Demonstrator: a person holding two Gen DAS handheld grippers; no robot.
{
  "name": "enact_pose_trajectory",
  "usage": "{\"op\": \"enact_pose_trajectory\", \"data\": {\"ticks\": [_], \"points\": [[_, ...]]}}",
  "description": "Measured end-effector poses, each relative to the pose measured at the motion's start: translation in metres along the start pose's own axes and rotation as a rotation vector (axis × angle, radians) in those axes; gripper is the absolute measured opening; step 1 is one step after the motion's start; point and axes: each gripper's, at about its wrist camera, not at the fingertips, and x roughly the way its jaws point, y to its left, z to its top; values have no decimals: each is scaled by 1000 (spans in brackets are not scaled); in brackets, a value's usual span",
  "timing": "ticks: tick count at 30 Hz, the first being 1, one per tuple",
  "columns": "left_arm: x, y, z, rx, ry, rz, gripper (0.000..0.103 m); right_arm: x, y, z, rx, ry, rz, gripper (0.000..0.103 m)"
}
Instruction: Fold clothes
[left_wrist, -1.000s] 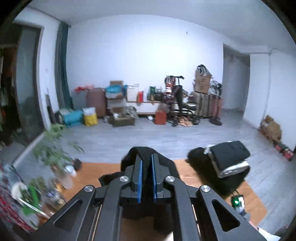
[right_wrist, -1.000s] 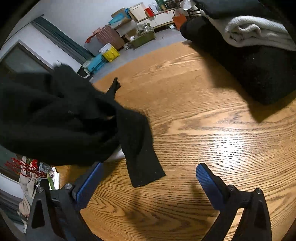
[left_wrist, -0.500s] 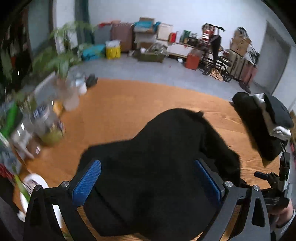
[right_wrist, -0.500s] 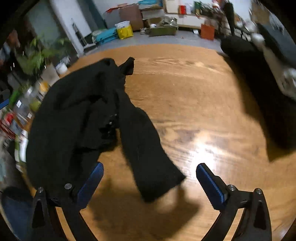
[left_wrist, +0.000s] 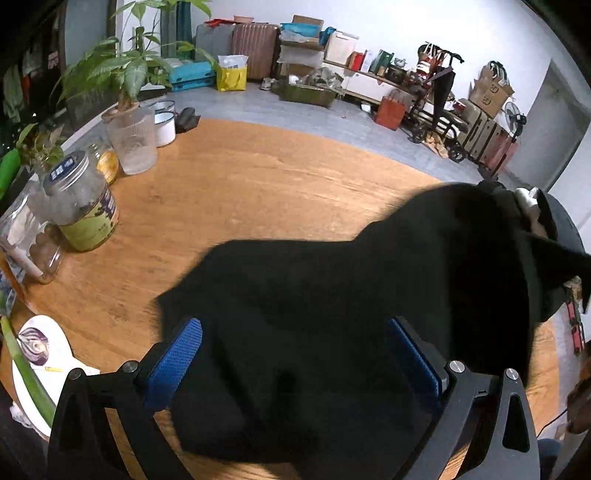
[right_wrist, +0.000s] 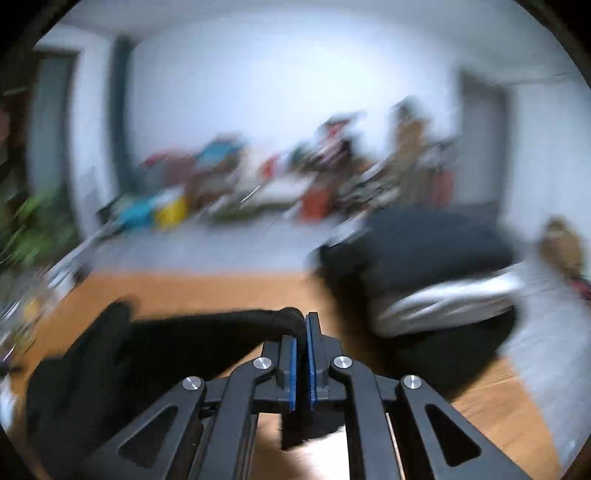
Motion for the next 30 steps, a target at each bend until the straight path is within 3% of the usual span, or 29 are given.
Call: {"op": "enact_pose_trajectory", "data": {"ticks": [1,2,3,4,5,8,10,12,14,16,19,23,24,25,28,30], "points": [[1,1,-1,0,6,1,99,3,-7,-3,13,13,-82,14],[1,1,-3,-1,13,2,99,8,-13,-6,27,31,-152,34],[2,2,-4,0,19,2,99,16,-14,-12,43,81,-146,49],[3,1,-6,5,24,-2,99,27,-15,-21,74,157,-54,66],[2,-3,-8,17,25,-7,99,37,-12,-30,100,240,69,72],[0,-12,-14,53,29,-24,99,67,10,-59,155,521,448,74],[-2,-21,-18,76,30,-41,99,68,22,-67,140,567,527,73],[-8,-42,-21,90,32,-89,99,55,29,-63,100,506,526,77],[-11,-79,-26,111,63,-181,99,46,34,-59,80,481,525,88],[-7,-127,-36,163,111,-279,99,57,27,-63,112,518,492,88],[14,-194,-58,296,176,-266,99,76,11,-68,206,591,448,88],[51,-251,-80,403,250,-191,98,89,-29,-68,364,620,457,88],[58,-260,-81,424,262,-181,75,91,-35,-68,396,619,459,88],[65,-268,-83,446,274,-171,5,93,-38,-66,418,613,456,89],[54,-271,-70,435,235,-183,3,94,-46,-65,467,614,472,89],[12,-258,-40,405,104,-182,3,94,-49,-63,479,622,496,90]]}}
